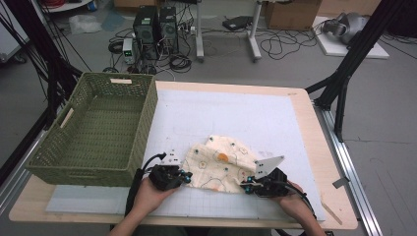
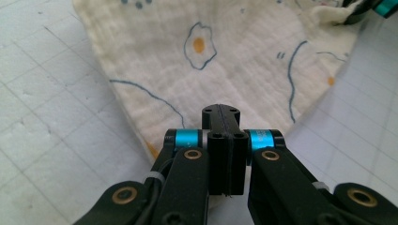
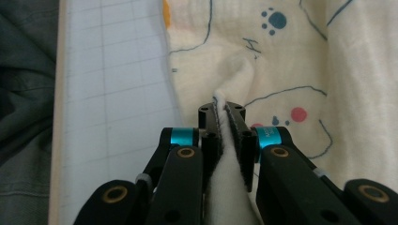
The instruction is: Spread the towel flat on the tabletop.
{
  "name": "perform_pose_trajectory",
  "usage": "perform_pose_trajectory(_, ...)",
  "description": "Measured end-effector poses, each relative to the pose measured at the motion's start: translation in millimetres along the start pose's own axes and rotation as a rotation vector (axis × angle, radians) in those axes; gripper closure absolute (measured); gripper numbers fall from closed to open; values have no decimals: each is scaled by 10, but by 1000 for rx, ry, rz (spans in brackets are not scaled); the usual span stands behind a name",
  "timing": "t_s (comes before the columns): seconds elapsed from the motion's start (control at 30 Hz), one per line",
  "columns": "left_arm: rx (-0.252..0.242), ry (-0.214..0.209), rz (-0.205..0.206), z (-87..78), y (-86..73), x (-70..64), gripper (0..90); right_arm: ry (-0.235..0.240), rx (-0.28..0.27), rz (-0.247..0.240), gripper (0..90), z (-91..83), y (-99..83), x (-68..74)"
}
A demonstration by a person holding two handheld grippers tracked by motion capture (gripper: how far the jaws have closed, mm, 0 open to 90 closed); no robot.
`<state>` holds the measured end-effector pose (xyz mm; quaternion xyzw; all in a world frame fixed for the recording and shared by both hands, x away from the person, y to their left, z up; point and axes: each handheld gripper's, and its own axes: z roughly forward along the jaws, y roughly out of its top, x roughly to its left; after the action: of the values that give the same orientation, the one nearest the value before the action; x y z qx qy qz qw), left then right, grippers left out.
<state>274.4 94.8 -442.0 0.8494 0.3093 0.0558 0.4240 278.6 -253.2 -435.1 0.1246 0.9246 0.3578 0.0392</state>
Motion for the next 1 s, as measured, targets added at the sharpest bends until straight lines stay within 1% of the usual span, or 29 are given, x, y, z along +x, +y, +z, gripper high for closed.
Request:
perform_pose_trajectory(0.07,-14,-15,-13,-90,-67,-59,897,12,-9,3,858,-33,2,37)
perform_pose_trajectory(0.13,-24,-19,-15,-164,-111,-100,897,24,-22,-3,858,-77,10,94)
perform_pose_trajectory(0.23,-32,-26,-5,-279,-160,-176,897,34,-37,-23,858,-132,1,203)
perform_pose_trajectory(0.27,-35,-31,-1,-315,-173,-203,897,45,-43,-21,858,-142,-12,237)
perform_pose_trajectory(0.37,-44,-57,15,-410,-207,-269,893,69,-49,-23,850,-164,-45,343)
perform_pose_trajectory(0.4,-49,-59,22,-438,-214,-288,889,77,-54,-26,825,-179,-46,368)
perform_pose_trajectory(0.43,-53,-59,27,-450,-213,-293,852,75,-67,-31,785,-205,-36,390)
perform_pose_trajectory(0.47,-62,-63,23,-462,-206,-292,814,71,-78,-27,763,-225,-27,399)
perform_pose_trajectory(0.5,-73,-64,22,-472,-187,-280,770,70,-97,-27,732,-256,-8,395)
perform_pose_trajectory(0.53,-83,-60,22,-474,-173,-273,758,57,-118,-22,713,-299,24,379)
perform_pose_trajectory(0.57,-90,-50,25,-473,-150,-256,747,45,-124,-16,694,-324,44,363)
perform_pose_trajectory(0.6,-104,-44,20,-463,-122,-235,732,25,-131,-14,672,-353,68,330)
perform_pose_trajectory(0.63,-116,-38,20,-451,-93,-206,717,6,-143,-1,664,-378,87,292)
perform_pose_trajectory(0.67,-129,-30,20,-433,-62,-173,712,-7,-153,11,659,-397,99,242)
perform_pose_trajectory(0.73,-153,-22,-2,-370,14,-96,698,-37,-165,39,640,-428,109,130)
perform_pose_trajectory(0.8,-157,-2,1,-316,71,-42,696,-52,-194,65,630,-460,109,13)
perform_pose_trajectory(0.87,-155,2,-3,-252,128,5,682,-51,-202,92,615,-482,110,-51)
perform_pose_trajectory(0.9,-148,12,3,-219,154,23,671,-52,-206,94,613,-493,110,-72)
perform_pose_trajectory(0.93,-142,17,1,-190,173,37,663,-52,-210,91,613,-503,110,-83)
perform_pose_trajectory(1.0,-138,22,-6,-137,198,60,644,-43,-213,102,604,-517,101,-82)
